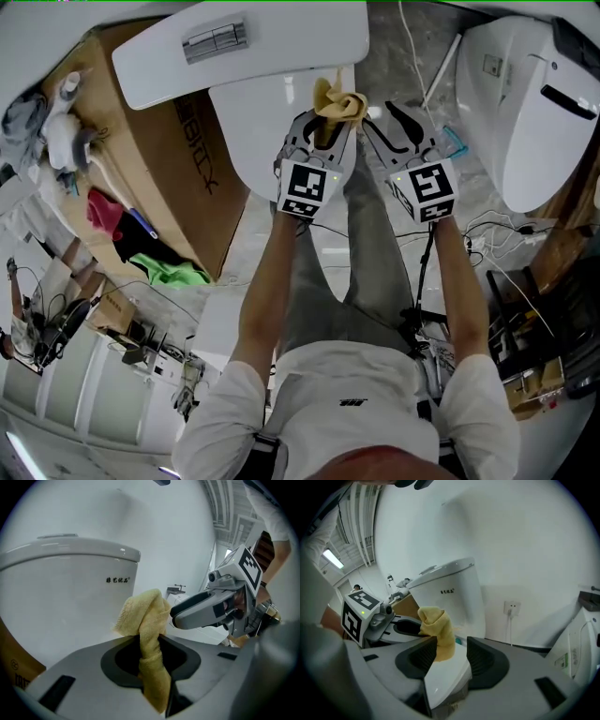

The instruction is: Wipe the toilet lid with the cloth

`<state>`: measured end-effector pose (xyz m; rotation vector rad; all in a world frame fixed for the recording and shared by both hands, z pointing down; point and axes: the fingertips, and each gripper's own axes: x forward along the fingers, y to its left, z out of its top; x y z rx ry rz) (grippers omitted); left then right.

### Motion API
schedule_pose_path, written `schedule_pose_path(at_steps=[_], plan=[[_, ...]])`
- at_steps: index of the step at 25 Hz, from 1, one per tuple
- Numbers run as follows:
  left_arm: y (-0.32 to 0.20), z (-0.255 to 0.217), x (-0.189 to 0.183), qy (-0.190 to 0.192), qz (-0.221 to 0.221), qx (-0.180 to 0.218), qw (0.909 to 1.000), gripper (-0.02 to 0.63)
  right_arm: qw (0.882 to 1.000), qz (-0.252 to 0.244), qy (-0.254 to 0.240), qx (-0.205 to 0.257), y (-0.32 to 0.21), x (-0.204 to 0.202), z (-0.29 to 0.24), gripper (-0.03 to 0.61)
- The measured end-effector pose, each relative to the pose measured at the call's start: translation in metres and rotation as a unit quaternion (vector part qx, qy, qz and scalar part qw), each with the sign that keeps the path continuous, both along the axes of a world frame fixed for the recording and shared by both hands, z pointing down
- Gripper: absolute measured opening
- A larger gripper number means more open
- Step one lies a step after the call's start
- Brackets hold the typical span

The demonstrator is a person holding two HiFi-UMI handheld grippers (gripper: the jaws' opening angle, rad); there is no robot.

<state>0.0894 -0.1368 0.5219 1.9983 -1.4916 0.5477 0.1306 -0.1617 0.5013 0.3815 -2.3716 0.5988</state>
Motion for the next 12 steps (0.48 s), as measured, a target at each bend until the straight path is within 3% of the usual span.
schedule_pose_path(at_steps=[12], plan=[[-0.020,0.076,0.016,0.017,0.007,-0.021,0.9996,0.109,0.999,0.040,0.010,-0.031,-0.008,0.014,0.071,0.216]])
